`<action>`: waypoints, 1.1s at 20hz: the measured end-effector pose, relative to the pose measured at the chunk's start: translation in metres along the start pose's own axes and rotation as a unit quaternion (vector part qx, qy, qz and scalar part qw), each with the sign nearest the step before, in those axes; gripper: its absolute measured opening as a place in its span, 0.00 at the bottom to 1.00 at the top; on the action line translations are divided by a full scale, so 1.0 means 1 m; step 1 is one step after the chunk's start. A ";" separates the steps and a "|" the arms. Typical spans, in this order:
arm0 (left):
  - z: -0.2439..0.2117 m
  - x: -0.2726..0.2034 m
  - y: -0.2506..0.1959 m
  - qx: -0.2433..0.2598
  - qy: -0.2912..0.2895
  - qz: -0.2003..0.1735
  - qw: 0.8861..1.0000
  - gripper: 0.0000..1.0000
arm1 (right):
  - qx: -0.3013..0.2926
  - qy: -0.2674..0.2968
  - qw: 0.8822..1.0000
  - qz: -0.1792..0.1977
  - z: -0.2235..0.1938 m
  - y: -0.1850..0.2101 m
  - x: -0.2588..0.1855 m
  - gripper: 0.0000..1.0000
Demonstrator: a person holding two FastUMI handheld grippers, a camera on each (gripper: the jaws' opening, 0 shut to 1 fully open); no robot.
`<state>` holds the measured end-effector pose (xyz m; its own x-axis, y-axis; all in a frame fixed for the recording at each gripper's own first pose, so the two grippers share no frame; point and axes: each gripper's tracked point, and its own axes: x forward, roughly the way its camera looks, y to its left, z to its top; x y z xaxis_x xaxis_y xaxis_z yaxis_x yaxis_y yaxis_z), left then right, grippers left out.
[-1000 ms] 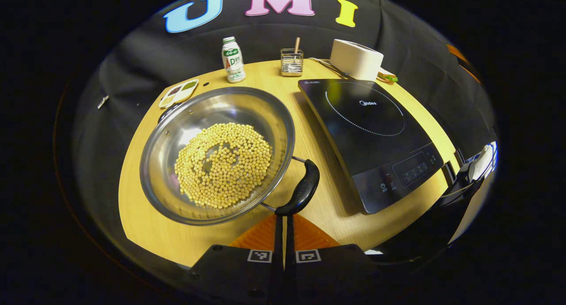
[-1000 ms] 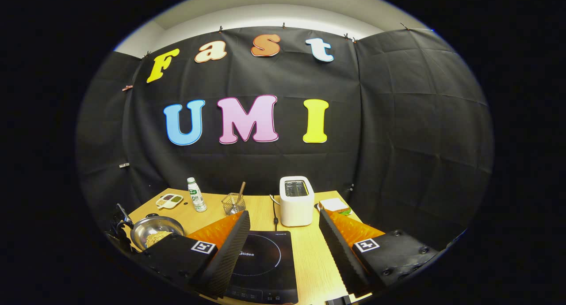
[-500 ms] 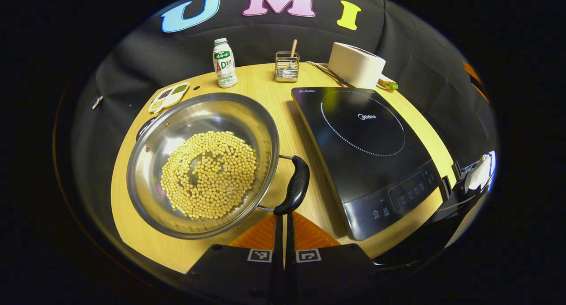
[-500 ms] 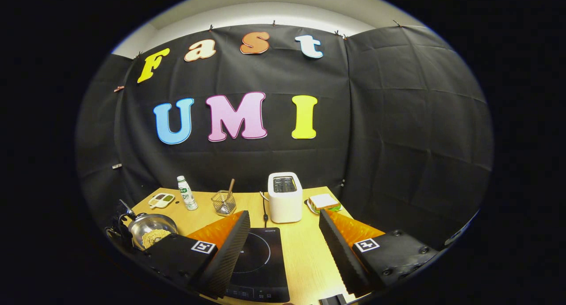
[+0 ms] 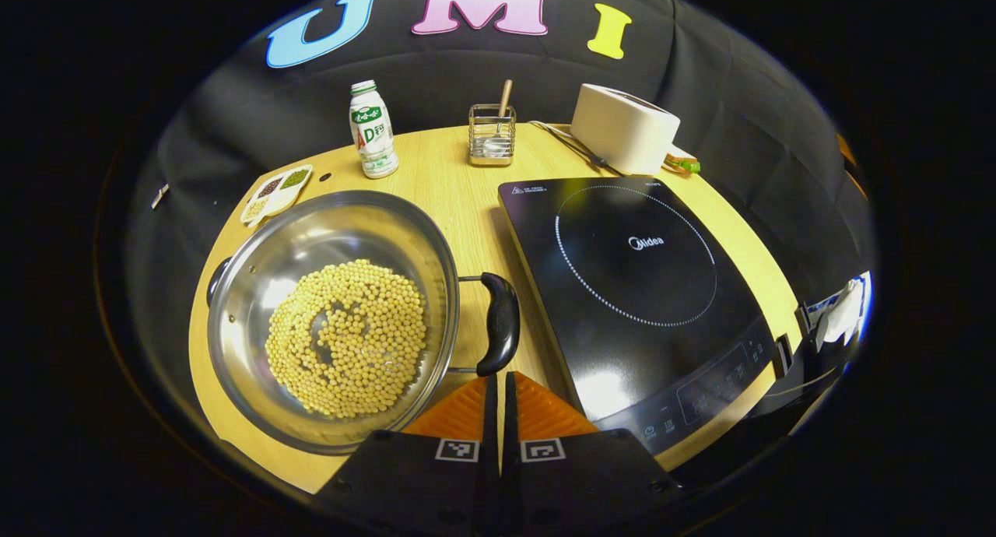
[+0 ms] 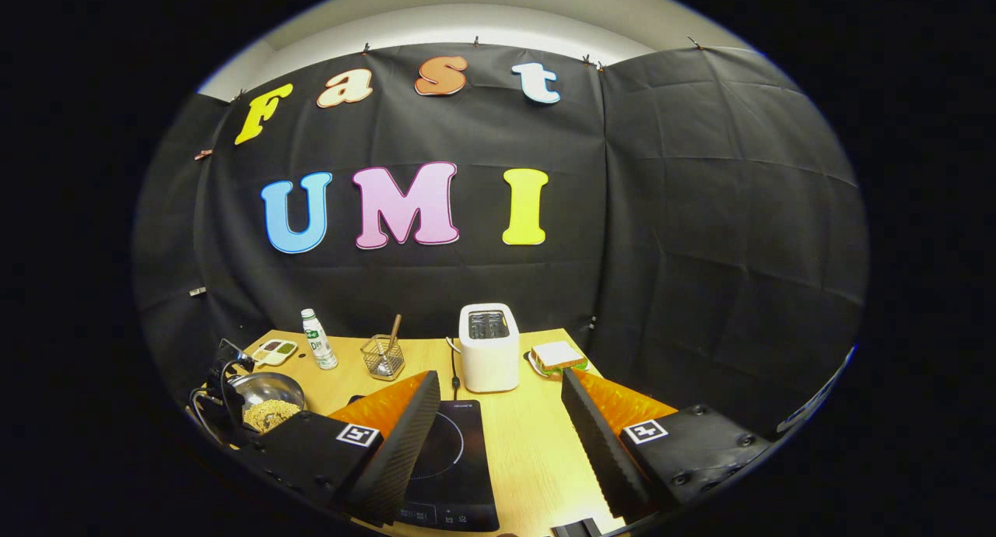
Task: First push the handle of the pot to place it horizontally, then grasp the pot with both hands and set it on the induction cooktop.
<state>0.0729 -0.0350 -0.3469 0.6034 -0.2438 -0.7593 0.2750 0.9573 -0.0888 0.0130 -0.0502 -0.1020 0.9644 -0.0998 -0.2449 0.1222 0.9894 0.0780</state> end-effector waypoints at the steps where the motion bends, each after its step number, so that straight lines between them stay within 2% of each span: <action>1: 0.004 0.002 -0.001 0.000 -0.002 -0.001 1.000 0.05 | 0.001 0.000 1.000 -0.002 0.000 -0.001 0.000 0.98; 9: 0.041 0.019 -0.008 0.027 -0.023 -0.009 0.999 0.05 | -0.004 -0.003 1.000 -0.009 0.002 -0.005 -0.001 0.98; 17: 0.050 0.032 -0.010 0.041 -0.028 -0.012 0.999 0.05 | -0.009 -0.003 1.000 -0.018 0.001 -0.010 -0.011 0.98; 22: 0.046 0.013 -0.020 0.004 -0.052 -0.033 0.998 0.05 | -0.014 0.004 1.000 -0.007 -0.001 0.001 -0.013 0.98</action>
<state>0.1095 -0.0646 -0.3257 0.6587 -0.3211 -0.6804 0.3223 0.9376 -0.1305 0.0006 -0.0474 -0.1002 0.9609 -0.1124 -0.2530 0.1285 0.9905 0.0482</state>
